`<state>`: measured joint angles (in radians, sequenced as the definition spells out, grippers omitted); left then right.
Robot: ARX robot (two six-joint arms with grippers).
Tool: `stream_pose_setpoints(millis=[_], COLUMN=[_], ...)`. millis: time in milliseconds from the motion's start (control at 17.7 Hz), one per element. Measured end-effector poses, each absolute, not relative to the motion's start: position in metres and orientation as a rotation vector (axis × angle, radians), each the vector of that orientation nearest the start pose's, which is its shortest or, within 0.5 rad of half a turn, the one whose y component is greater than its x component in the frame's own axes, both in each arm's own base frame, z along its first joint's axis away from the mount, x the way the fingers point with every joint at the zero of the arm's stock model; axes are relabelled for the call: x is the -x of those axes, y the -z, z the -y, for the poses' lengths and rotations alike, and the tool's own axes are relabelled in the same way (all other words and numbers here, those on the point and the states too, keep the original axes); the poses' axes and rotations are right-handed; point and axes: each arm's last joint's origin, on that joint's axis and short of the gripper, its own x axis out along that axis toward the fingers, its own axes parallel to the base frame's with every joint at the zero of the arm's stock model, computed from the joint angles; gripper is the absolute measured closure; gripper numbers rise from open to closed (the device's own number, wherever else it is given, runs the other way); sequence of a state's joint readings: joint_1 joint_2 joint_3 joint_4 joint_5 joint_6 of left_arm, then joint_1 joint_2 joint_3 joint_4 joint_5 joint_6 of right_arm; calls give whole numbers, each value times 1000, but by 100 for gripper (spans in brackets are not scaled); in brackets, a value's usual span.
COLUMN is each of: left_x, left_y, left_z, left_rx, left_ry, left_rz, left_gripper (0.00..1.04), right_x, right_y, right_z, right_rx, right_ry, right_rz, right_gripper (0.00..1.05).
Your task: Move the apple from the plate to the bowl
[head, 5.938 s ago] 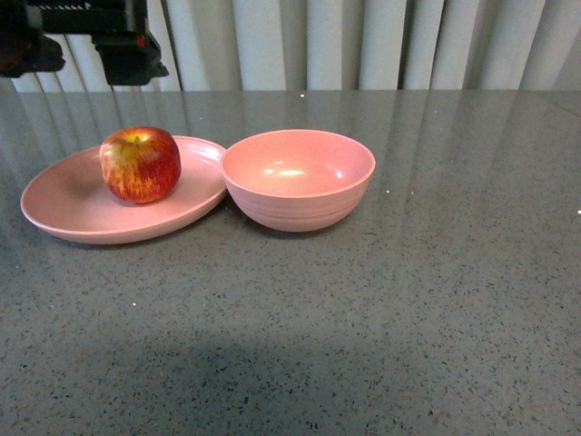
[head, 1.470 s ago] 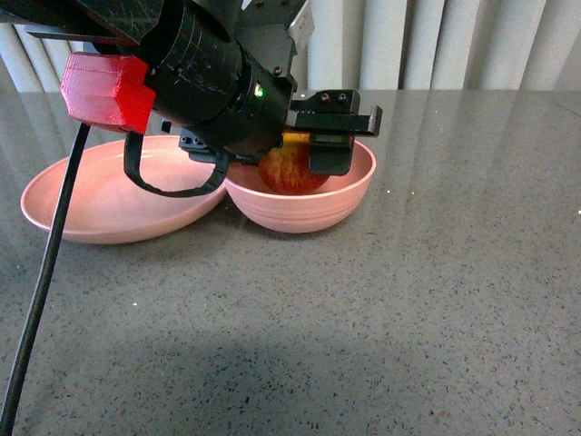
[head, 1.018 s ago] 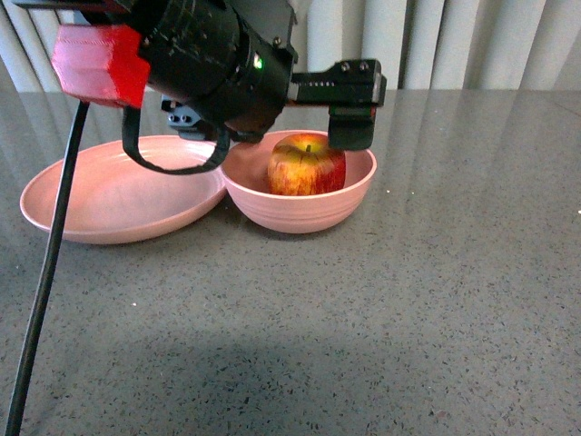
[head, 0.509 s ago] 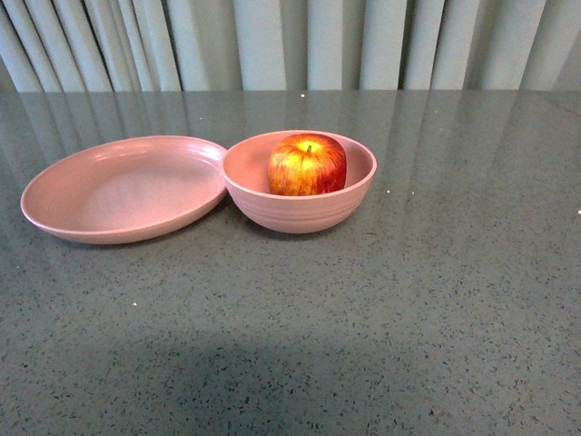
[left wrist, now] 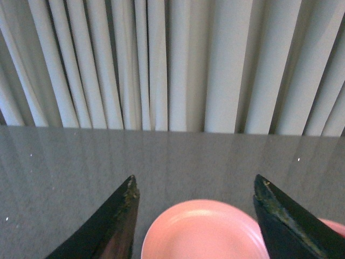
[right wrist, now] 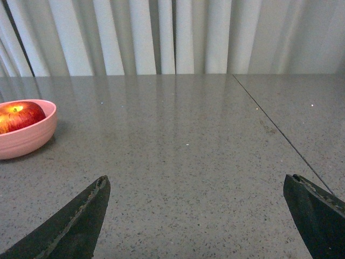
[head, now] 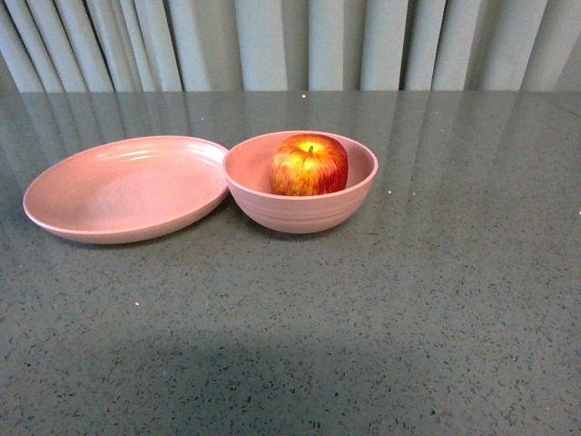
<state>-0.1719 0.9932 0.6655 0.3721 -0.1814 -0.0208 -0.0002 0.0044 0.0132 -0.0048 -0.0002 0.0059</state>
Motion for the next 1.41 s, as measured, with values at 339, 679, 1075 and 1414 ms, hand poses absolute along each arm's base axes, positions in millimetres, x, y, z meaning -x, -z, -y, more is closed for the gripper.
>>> stream_pose_setpoints(millis=[339,679,1075,1414], left_x=[-178,-133,-128,-119], left_y=[-236,-184,-179,-171], left_z=[14,0,0,0], left_rx=[20,15,15,14], left_ry=[-4,3,3,2], left_rz=[12,-7,-5,7], left_gripper=[104,104,104,104], right_x=[-97,-97,-97,-97], right_y=[-167,-167,-167,-167], right_z=[0,0,0,0], right_rx=[-6,-6,-6,-6], right_ry=[0,0,0,0], right_rz=[4,4,4,4], right_gripper=[7,7,7,7])
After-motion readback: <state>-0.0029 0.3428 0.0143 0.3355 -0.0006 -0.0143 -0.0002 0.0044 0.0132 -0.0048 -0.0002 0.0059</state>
